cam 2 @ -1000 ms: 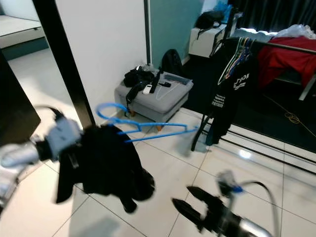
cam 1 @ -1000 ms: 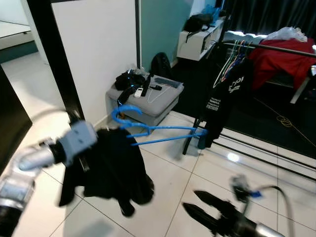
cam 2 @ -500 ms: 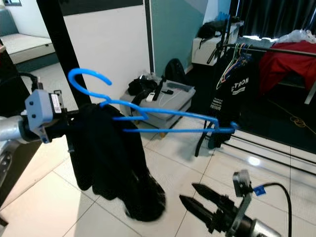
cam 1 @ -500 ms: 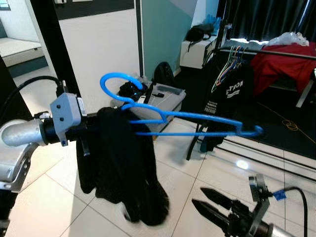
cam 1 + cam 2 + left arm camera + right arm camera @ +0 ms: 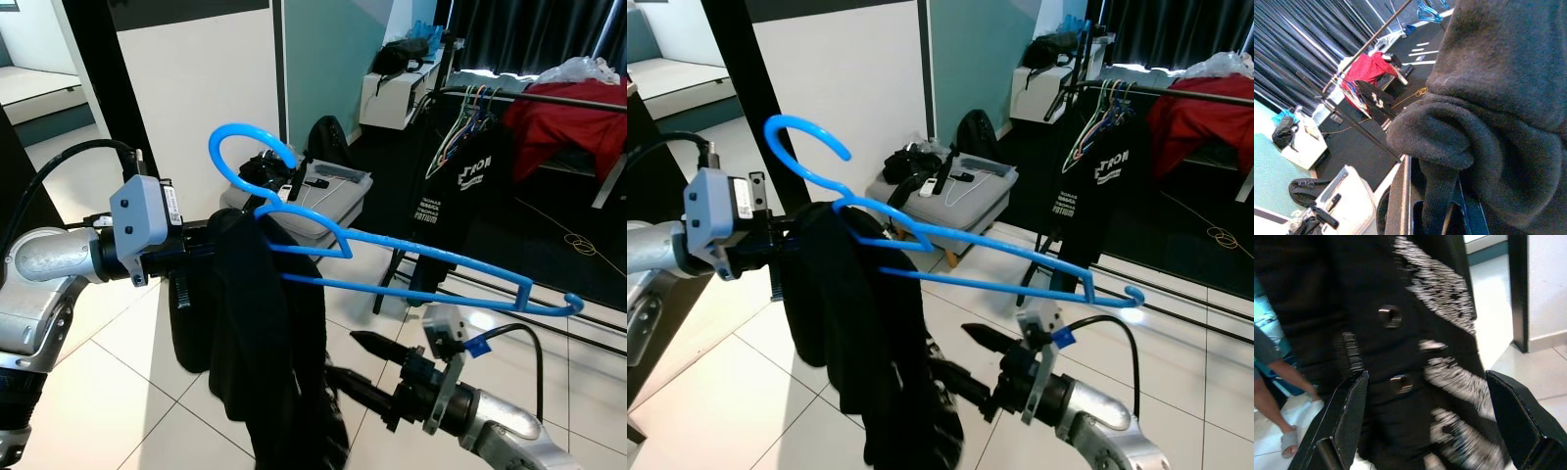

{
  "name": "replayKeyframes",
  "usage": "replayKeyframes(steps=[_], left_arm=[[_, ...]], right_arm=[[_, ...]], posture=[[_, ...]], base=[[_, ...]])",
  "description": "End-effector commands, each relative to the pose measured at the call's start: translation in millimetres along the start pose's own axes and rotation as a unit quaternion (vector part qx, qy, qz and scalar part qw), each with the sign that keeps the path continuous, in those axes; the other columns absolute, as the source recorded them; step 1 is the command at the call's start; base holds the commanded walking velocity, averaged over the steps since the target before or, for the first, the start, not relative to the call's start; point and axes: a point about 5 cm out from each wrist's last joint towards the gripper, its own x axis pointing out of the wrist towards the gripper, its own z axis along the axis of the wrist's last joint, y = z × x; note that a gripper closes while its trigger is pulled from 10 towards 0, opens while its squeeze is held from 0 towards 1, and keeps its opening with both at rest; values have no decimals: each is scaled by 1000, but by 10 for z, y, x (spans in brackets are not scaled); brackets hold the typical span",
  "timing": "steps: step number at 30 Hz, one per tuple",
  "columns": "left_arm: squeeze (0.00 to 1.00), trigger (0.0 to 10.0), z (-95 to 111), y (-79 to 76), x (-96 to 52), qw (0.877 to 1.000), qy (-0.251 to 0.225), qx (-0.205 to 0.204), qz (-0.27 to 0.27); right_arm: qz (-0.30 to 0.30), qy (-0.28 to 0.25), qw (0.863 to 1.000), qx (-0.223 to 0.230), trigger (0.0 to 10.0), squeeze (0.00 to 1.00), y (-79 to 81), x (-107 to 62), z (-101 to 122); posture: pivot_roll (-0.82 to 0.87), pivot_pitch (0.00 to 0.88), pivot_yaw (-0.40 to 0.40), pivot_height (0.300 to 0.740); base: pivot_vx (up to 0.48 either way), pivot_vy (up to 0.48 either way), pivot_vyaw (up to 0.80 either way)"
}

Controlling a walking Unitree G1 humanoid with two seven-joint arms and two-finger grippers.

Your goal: Hang hanger

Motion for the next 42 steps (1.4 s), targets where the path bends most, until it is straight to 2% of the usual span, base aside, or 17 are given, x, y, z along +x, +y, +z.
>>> replayKeyframes(steps=[1, 4, 10, 16, 17, 18, 24, 28, 29, 31, 32, 33, 35, 36, 38, 40, 42], left_arm=[[0, 10000, 83, 35, 44, 1000, -20, 11, 3], [0, 10000, 80, 37, 44, 1000, -21, 10, 4], [0, 10000, 79, 42, 57, 1000, -23, 11, 4], [0, 10000, 100, 56, 97, 999, -29, 15, 0], [0, 10000, 130, 77, 109, 999, -32, 22, 2], [0, 10000, 130, 77, 109, 999, -32, 22, 2], [0, 10000, 199, 81, 143, 999, -45, 28, 5], [0, 10000, 210, 82, 156, 998, -48, 30, 7], [0, 10000, 210, 84, 165, 998, -48, 31, 8], [0, 10000, 209, 85, 170, 998, -49, 32, 9], [0, 10000, 204, 89, 172, 998, -47, 33, 11], [0, 10000, 204, 89, 172, 998, -47, 33, 11], [0, 10000, 188, 103, 163, 998, -42, 35, 14], [0, 10000, 183, 115, 154, 998, -40, 36, 15], [0, 10000, 183, 115, 154, 998, -40, 36, 15], [0, 10000, 188, 148, 127, 998, -36, 40, 21], [0, 10000, 192, 155, 120, 998, -35, 41, 22]], right_arm=[[11, -10, 1000, 3, 10000, 0, 39, -32, 59], [3, -7, 1000, -4, 10000, 0, 33, -93, 88], [-18, -2, 1000, -17, 10000, 0, -9, -99, 91], [-89, 2, 995, -48, 10000, 0, -182, 7, 94], [-108, 17, 993, -52, 10000, 0, -231, 56, 67], [-108, 17, 993, -52, 10000, 0, -231, 56, 67], [-73, 111, 989, -62, 10000, 0, -145, 81, -151], [-59, 126, 988, -59, 10000, 0, -103, 101, -195], [-46, 134, 988, -57, 8510, 0, -65, 119, -219], [-39, 138, 988, -57, 8510, 0, -43, 133, -233], [-38, 141, 988, -59, 5725, 0, -36, 141, -242], [-38, 141, 988, -59, 5725, 0, -36, 141, -242], [-71, 147, 985, -64, 0, 0, -117, 130, -253], [-95, 147, 982, -64, 0, 0, -186, 105, -251], [-95, 147, 982, -64, 0, 0, -186, 105, -251], [-141, 142, 978, -61, 0, 0, -315, 34, -224], [-150, 138, 977, -59, 0, 0, -340, 16, -214]], posture=[[-72, 0, 34, 740], [-80, 0, 36, 740], [-86, 0, 40, 740], [-83, 0, 41, 740], [-82, 0, 38, 740], [-82, 0, 38, 740], [-82, 0, 34, 740], [-84, 0, 33, 740], [-85, 0, 33, 740], [-85, 0, 33, 740], [-85, 0, 34, 740], [-85, 0, 34, 740], [-87, 0, 33, 740], [-88, 0, 31, 740], [-88, 0, 31, 740], [-87, 0, 29, 740], [-86, 0, 29, 740]], base=[[0, 0, 0], [0, 0, 0], [0, 0, 0], [0, 0, 0], [0, 0, 0], [0, 0, 0], [0, 0, 0], [0, 0, 0], [0, 0, 0], [0, 0, 0], [0, 0, 0], [0, 0, 0], [0, 0, 0], [0, 0, 0], [0, 0, 0], [0, 0, 0], [0, 0, 0]])
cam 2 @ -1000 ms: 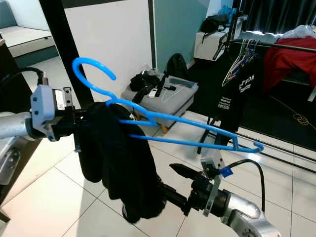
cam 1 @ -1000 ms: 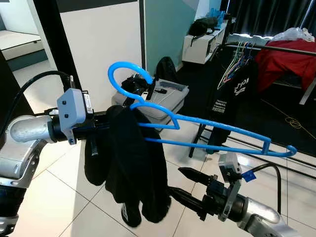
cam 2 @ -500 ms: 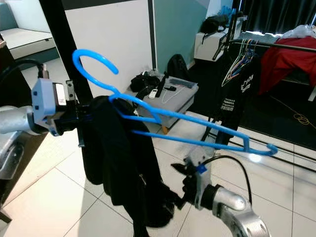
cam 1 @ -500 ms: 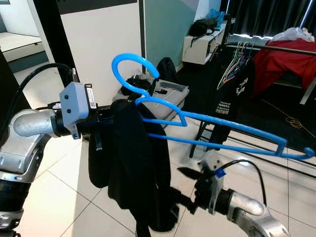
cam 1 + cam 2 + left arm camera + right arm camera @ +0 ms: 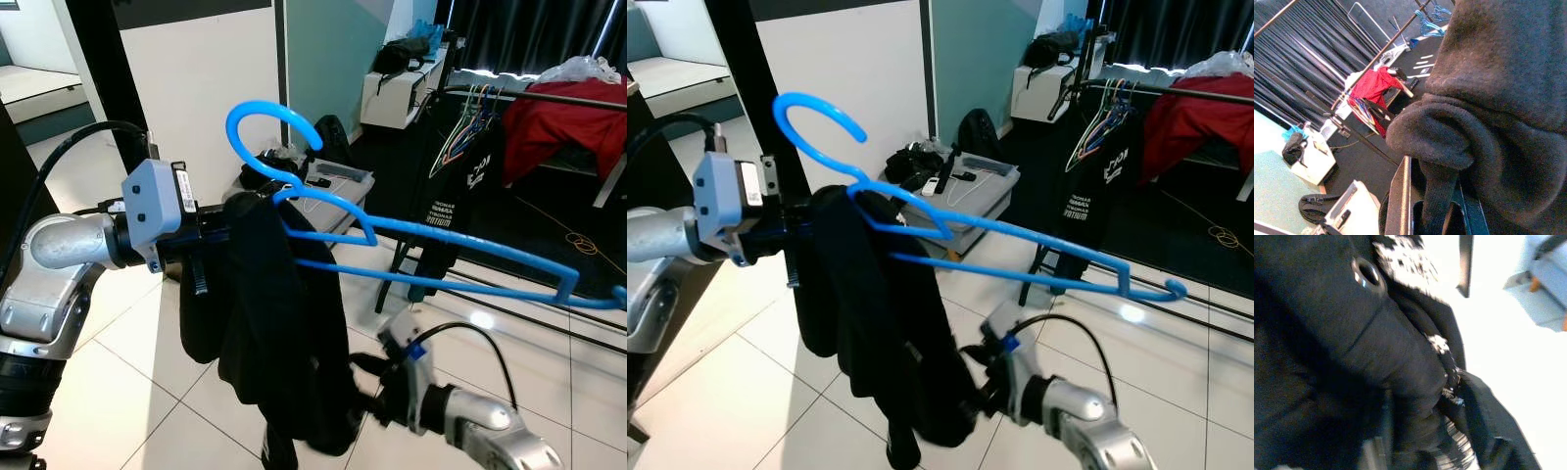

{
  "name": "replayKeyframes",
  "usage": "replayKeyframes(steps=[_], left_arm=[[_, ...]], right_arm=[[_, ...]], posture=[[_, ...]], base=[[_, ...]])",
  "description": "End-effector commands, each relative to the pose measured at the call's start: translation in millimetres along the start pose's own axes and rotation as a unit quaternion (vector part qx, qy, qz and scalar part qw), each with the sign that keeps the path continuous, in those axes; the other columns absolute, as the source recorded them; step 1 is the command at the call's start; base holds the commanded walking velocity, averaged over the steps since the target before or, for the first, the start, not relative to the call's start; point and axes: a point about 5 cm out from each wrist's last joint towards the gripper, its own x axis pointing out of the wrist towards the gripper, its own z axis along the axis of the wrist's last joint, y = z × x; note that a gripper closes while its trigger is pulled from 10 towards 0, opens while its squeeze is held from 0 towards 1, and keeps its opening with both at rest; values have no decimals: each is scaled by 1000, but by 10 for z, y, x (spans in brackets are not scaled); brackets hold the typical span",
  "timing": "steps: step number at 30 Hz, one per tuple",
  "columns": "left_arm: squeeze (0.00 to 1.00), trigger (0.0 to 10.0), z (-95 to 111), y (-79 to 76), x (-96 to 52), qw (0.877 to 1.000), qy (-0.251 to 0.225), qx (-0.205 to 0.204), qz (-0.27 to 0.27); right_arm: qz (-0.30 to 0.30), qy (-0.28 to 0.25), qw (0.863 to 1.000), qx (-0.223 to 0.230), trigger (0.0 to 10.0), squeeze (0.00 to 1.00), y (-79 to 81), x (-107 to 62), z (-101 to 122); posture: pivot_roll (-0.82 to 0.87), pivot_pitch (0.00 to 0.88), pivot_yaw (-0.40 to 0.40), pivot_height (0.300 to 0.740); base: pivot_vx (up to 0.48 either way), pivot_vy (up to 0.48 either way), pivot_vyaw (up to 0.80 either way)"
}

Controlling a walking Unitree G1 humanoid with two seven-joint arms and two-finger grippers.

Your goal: Hang hanger

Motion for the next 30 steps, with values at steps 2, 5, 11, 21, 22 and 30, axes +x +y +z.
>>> replayKeyframes(steps=[2, 5, 11, 21, 22, 30], left_arm=[[0, 10000, 82, 109, -40, 999, -3, 26, 20], [0, 10000, 76, 123, -58, 999, 2, 27, 23], [0, 10000, 15, 184, -174, 998, 26, 31, 38], [0, 10000, -30, 195, -299, 998, 44, 27, 41], [0, 10000, -30, 195, -299, 998, 44, 27, 41], [0, 10000, -120, 66, -300, 997, 73, 32, 15]], right_arm=[[-40, -6, 999, 13, 0, 0, -115, -47, -5], [-48, -11, 999, 19, 0, 0, -145, -72, 5], [-56, -76, 993, 64, 0, 0, -272, -283, 136], [-28, -272, 951, 147, 0, 0, -515, -785, 585], [-28, -272, 951, 147, 0, 0, -515, -785, 585], [28, -357, 917, 174, 0, 0, -505, -891, 847]], posture=[[-85, 0, 28, 740], [-85, 0, 28, 740], [-95, 0, 36, 740], [-87, 0, 25, 740], [-87, 0, 25, 740], [-79, 0, 16, 740]], base=[[0, 0, 0], [0, 0, 0], [0, 0, 0], [0, 0, 0], [0, 0, 0], [0, 0, 0]])
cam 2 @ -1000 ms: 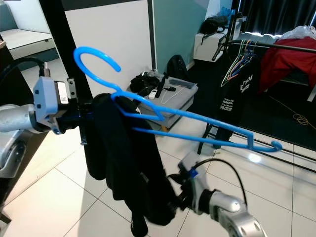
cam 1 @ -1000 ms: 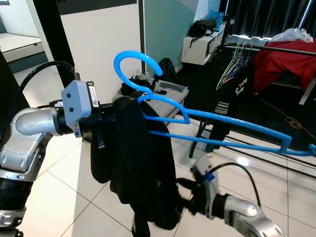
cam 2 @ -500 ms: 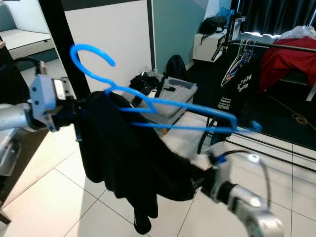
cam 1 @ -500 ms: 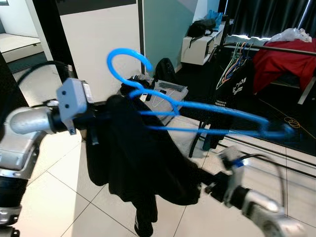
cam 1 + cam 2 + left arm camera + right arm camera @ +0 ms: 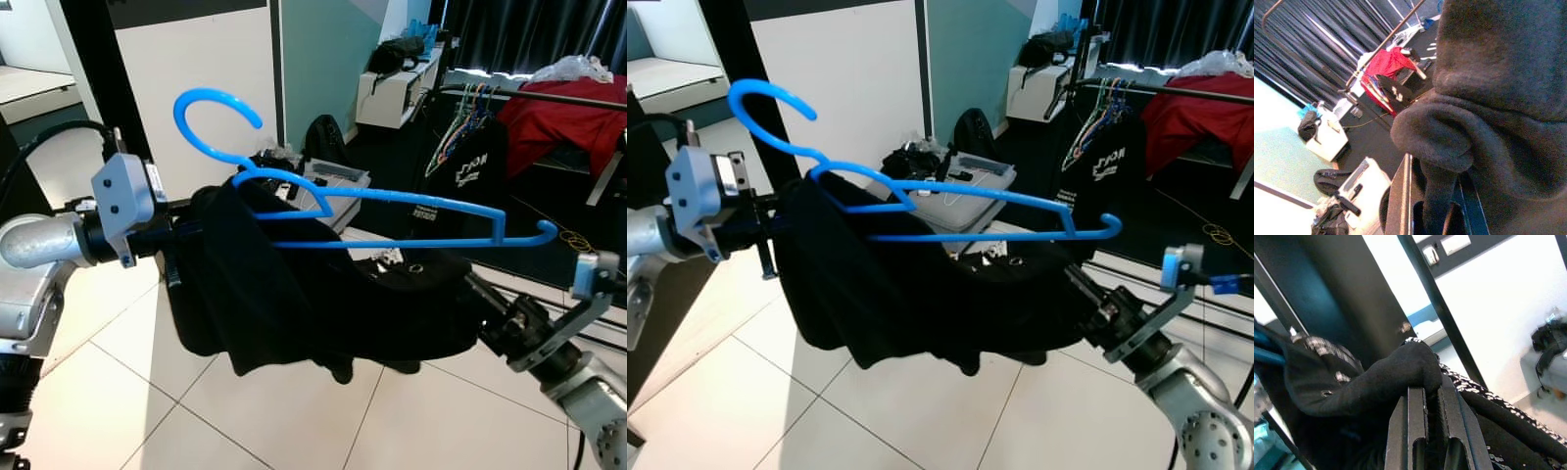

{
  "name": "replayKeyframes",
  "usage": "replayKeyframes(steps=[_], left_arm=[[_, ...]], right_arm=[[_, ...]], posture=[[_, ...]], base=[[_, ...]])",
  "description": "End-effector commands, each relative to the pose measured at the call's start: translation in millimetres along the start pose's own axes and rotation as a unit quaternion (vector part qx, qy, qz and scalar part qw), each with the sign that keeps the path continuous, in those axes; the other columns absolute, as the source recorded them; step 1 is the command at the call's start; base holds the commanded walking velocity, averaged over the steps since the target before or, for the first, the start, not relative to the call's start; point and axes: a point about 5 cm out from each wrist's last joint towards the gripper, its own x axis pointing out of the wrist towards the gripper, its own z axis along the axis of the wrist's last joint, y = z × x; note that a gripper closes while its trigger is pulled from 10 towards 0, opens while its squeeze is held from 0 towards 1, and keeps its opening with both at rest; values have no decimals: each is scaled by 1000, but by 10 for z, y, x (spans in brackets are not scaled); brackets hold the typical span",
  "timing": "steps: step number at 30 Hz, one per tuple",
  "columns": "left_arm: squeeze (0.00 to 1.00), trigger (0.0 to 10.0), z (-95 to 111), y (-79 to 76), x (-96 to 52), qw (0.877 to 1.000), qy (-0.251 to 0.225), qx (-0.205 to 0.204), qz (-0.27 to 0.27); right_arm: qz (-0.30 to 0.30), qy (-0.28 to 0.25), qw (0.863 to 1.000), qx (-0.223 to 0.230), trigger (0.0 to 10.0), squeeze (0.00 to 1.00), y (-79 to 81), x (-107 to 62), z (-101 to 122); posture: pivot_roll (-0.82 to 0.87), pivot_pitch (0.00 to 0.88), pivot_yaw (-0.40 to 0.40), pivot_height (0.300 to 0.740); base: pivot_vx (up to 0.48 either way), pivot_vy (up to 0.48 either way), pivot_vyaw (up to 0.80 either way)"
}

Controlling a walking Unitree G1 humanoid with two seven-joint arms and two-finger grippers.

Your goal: Hang hanger

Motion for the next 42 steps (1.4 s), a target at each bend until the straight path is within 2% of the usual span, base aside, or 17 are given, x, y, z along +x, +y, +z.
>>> replayKeyframes(steps=[1, 6, 8, 11, 12, 14, 16, 19, 23, 30, 33, 42], left_arm=[[0, 10000, -16, -44, -6, 999, 28, 33, -21], [0, 10000, -101, -105, 7, 996, 62, 60, -30], [0, 10000, -101, -105, 7, 996, 62, 60, -30], [0, 10000, -274, -91, -89, 986, 135, 101, -15], [0, 10000, -274, -91, -89, 986, 135, 101, -15], [0, 10000, -355, -32, -151, 975, 177, 133, 8], [0, 10000, -355, -32, -151, 975, 177, 133, 8], [0, 10000, -436, 35, -237, 960, 223, 167, 34], [0, 10000, -473, 72, -285, 950, 246, 184, 52], [0, 10000, -527, 40, -270, 943, 263, 197, 46], [0, 10000, -613, 9, -211, 930, 289, 220, 49], [0, 10000, -766, -100, -115, 911, 323, 253, 39]], right_arm=[[3, -26, 1000, 11, 0, 0, 9, 58, 98], [0, -32, 999, 18, 0, 0, 20, 113, 126], [0, -32, 999, 18, 0, 0, 20, 113, 126], [-51, -37, 998, 18, 0, 0, -86, 103, 182], [-51, -37, 998, 18, 0, 0, -86, 103, 182], [-57, -34, 998, 20, 0, 0, -96, 88, 194], [-57, -34, 998, 20, 0, 0, -96, 88, 194], [-54, -31, 998, 23, 0, 0, -70, 86, 195], [-52, -35, 998, 26, 0, 0, -47, 93, 214], [-46, -39, 998, 26, 0, 0, -10, 138, 241], [-32, -41, 998, 27, 0, 0, 69, 244, 242], [-30, -25, 999, 22, 0, 0, 129, 396, 190]], posture=[[-75, 0, 11, 740], [-75, 0, 10, 740], [-75, 0, 10, 740], [-77, 0, 12, 740], [-77, 0, 12, 740], [-77, 0, 11, 740], [-77, 0, 11, 740], [-79, 0, 13, 740], [-77, 0, 13, 740], [-79, 0, 16, 740], [-83, 0, 18, 740], [-84, 0, 16, 740]], base=[[0, 0, 0], [0, 0, 0], [0, 0, 0], [0, 0, 0], [0, 0, 0], [0, 0, 0], [0, 0, 0], [0, 0, 0], [0, 0, 0], [0, 0, 0], [0, 0, 0], [0, 0, 0]])
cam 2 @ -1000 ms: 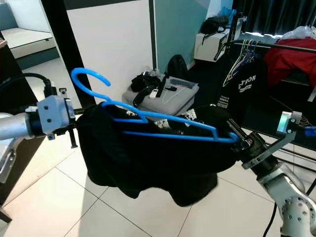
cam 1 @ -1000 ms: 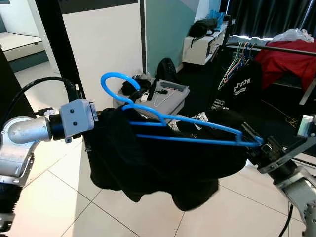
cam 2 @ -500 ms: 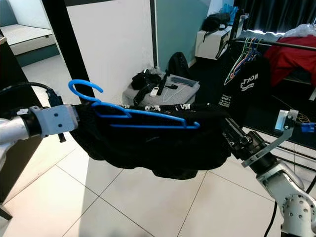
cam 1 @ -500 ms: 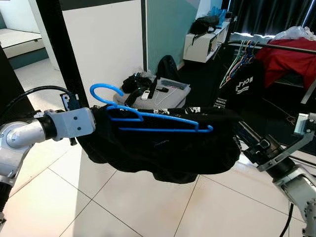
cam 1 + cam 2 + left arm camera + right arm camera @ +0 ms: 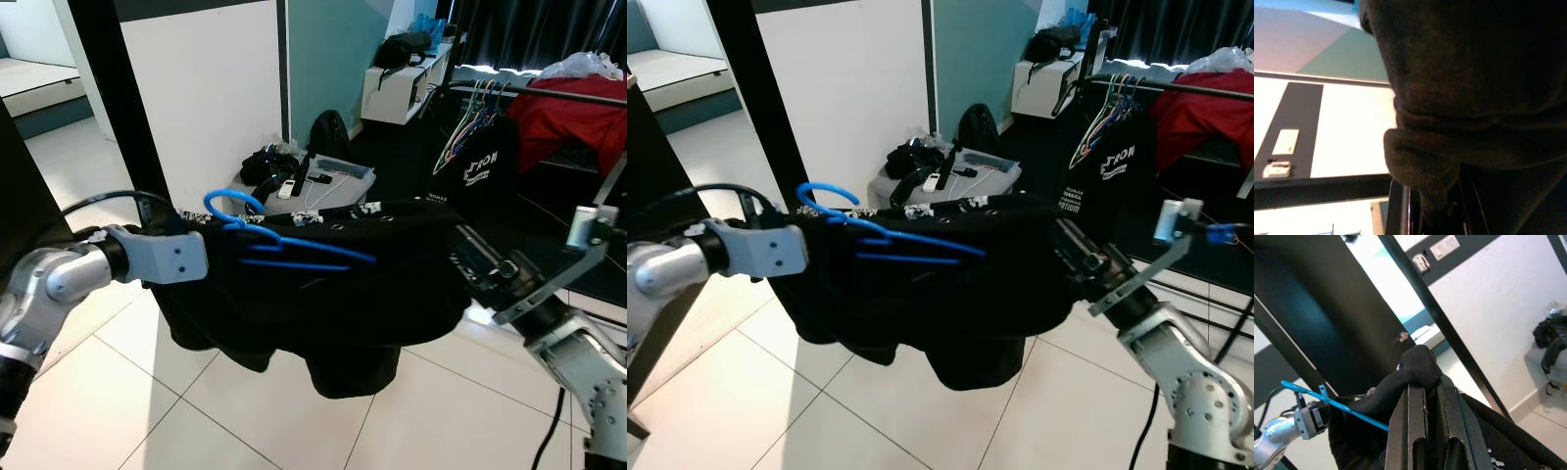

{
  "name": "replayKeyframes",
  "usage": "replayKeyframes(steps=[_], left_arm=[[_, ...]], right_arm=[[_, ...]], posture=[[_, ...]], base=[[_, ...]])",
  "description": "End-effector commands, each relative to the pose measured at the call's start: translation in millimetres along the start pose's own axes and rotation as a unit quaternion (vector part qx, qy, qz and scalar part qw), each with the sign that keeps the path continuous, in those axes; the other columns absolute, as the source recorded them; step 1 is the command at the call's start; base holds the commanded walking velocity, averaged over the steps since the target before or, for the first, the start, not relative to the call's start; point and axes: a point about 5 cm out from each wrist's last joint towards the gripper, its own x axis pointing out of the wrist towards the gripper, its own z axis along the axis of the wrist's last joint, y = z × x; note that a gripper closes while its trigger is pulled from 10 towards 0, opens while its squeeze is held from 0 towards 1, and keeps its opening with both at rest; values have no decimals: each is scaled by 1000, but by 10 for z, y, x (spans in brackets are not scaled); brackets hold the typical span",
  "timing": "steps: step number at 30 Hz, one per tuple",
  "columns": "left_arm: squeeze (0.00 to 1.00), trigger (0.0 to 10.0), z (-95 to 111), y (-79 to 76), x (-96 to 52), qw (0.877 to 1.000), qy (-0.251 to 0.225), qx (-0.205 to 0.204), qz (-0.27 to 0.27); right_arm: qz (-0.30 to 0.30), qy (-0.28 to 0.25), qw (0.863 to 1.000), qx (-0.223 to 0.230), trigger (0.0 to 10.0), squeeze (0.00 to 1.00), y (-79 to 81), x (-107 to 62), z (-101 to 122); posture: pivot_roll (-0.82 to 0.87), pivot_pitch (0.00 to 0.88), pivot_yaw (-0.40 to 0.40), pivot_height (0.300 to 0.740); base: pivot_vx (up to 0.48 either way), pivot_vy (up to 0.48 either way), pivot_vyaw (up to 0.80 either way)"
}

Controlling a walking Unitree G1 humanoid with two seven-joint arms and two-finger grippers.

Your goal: Hang hanger

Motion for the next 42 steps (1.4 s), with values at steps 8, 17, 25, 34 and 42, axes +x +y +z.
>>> replayKeyframes(steps=[8, 17, 25, 34, 42], left_arm=[[0, 10000, -164, -165, 125, 992, 107, -54, 32], [0, 10000, -166, -284, 240, 976, 153, -138, 69], [0, 10000, 18, -481, 378, 967, 154, -194, 62], [0, 10000, 339, -683, 564, 929, 113, -347, 67], [0, 10000, 584, -923, 631, 904, 96, -414, 50]], right_arm=[[6, 18, 1000, -18, 0, 0, 106, 178, -72], [-4, 96, 995, -30, 0, 0, 190, 312, -443], [-70, 181, 978, -78, 0, 0, 92, 351, -887], [-90, 228, 963, -115, 4039, 0, 25, 347, -1107], [-68, 250, 955, -143, 10000, 1000, 35, 275, -1249]], posture=[[-86, 0, 14, 740], [-93, 0, 13, 740], [-95, 0, 15, 740], [-90, 0, 8, 740], [-88, 0, 11, 740]], base=[[0, 0, 0], [0, 0, 0], [0, 0, 0], [0, 0, 0], [0, 0, 0]])
